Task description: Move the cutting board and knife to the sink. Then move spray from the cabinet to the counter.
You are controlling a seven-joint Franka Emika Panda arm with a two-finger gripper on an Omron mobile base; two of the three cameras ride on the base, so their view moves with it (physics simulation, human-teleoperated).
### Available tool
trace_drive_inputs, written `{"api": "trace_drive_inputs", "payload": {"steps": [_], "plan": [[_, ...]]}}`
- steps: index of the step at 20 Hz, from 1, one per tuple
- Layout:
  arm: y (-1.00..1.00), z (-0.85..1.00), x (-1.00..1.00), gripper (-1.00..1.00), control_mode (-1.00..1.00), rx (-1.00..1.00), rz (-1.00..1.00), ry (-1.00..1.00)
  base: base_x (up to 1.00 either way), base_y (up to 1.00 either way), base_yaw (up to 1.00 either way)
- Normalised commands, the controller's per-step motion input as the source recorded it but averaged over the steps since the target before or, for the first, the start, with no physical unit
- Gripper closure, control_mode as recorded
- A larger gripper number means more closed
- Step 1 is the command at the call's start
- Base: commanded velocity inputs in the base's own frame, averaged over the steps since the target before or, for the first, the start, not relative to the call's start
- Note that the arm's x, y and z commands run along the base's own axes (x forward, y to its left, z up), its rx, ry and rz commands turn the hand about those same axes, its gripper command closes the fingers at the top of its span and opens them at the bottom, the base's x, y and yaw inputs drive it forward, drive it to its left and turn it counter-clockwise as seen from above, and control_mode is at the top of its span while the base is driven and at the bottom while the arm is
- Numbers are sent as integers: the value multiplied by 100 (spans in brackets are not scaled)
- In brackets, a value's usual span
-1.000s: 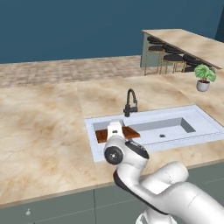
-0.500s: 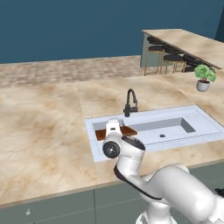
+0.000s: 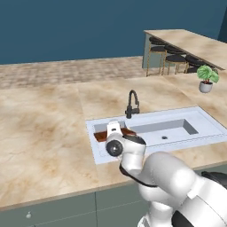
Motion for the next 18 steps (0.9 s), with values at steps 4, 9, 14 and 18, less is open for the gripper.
{"api": "trace_drive_inputs", "payload": {"steps": [4,9,14,18], "plan": [[-8,-24,28,100,-100,0,4,0,0,0,0],[-7,-21,26,100,-100,0,0,1,0,0,0],[-13,-20,18,100,-100,0,0,2,0,0,0],[-13,-13,3,100,-100,0,0,0,0,0,0]]}}
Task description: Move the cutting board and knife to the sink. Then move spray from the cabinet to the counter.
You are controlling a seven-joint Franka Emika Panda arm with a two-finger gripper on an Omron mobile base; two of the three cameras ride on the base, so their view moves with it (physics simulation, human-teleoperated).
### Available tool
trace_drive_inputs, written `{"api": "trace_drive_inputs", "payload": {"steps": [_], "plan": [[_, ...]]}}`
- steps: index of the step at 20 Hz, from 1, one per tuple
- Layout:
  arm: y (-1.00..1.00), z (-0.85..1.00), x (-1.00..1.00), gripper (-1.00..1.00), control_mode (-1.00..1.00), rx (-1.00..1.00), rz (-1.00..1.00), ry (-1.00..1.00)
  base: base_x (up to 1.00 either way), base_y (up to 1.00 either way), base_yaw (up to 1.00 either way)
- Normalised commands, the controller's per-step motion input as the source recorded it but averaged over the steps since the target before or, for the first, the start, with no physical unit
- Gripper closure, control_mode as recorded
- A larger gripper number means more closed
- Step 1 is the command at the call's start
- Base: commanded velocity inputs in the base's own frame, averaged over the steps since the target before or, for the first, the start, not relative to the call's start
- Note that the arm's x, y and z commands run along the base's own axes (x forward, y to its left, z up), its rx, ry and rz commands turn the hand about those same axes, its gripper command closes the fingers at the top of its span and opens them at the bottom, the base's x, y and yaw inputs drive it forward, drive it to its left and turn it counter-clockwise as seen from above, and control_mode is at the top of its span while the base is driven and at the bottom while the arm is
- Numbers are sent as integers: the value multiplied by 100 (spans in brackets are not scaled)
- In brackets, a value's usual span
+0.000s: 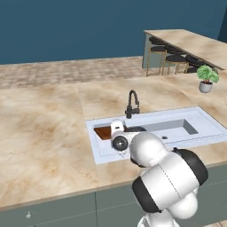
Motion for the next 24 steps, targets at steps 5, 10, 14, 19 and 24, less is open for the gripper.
{"api": "trace_drive_inputs", "payload": {"steps": [5,10,14,19,24], "plan": [[-10,-9,-4,100,-100,0,0,0,0,0,0],[-7,-8,-13,100,-100,0,0,0,0,0,0],[-8,-4,-22,100,-100,0,-2,0,0,0,0],[-5,-1,-19,100,-100,0,-3,0,0,0,0],[-1,-8,-23,100,-100,0,-4,-1,0,0,0]]}}
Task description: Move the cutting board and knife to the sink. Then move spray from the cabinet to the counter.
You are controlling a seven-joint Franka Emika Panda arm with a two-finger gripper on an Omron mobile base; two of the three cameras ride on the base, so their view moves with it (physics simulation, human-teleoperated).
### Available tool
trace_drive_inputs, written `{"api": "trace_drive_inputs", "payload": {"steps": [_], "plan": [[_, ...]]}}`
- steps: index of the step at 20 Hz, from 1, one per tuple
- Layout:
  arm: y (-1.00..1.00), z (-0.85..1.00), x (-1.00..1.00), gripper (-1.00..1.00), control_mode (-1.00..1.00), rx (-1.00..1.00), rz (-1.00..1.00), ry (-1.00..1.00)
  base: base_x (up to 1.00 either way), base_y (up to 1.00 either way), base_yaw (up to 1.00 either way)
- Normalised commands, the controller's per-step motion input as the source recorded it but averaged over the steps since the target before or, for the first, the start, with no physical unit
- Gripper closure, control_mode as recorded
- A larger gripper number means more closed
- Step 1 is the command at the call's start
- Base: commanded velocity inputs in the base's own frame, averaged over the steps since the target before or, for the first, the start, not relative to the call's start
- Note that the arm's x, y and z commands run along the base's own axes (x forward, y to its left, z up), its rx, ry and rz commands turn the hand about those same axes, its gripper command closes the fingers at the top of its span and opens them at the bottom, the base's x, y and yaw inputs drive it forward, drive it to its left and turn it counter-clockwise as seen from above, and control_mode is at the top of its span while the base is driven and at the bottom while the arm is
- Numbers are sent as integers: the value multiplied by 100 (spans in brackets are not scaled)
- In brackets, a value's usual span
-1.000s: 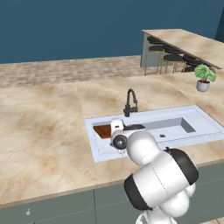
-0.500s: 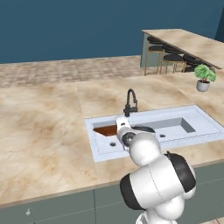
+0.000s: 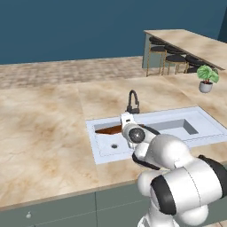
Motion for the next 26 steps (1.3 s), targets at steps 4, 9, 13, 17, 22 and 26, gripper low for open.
{"api": "trace_drive_inputs", "payload": {"steps": [4,9,13,17,22,26], "plan": [[0,-18,-18,100,-100,-2,-8,-1,0,0,0],[0,-22,-18,100,-100,-7,-12,-5,0,0,0],[0,-24,-19,100,-100,-8,-16,-5,0,0,0],[1,-28,-4,100,-100,-1,-14,0,0,0,0],[7,-30,0,100,-100,0,-10,0,0,0,0],[7,-26,7,100,-100,0,-2,-1,0,0,0]]}}
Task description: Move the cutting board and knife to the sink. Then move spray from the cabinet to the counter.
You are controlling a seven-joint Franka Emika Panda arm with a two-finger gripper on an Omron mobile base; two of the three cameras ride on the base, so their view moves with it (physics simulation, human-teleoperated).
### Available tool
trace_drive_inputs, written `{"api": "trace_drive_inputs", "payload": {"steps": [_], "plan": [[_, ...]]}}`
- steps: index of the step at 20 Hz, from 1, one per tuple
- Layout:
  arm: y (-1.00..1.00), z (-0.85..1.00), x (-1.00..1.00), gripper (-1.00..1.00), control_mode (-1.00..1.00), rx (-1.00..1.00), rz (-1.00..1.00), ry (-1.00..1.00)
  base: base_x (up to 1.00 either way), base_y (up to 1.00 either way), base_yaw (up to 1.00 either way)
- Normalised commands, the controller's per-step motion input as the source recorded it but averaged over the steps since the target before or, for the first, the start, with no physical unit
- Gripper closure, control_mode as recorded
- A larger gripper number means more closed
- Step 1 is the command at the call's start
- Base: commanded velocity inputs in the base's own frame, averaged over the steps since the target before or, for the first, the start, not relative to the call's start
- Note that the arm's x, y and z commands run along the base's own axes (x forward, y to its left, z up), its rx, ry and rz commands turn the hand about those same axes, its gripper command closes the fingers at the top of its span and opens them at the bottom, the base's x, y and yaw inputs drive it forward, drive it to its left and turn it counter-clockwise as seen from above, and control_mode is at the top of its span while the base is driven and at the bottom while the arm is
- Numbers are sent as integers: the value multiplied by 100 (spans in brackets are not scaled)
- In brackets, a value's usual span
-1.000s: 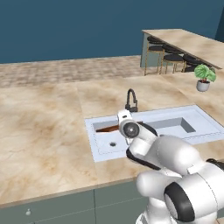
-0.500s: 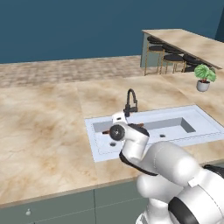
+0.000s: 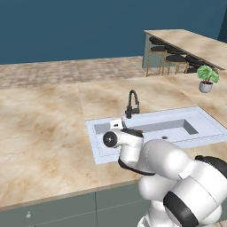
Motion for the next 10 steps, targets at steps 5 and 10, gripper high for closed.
{"api": "trace_drive_inputs", "payload": {"steps": [5,10], "plan": [[8,-15,12,100,-100,0,0,-10,0,0,0],[10,-7,13,100,-100,0,5,-12,0,0,0]]}}
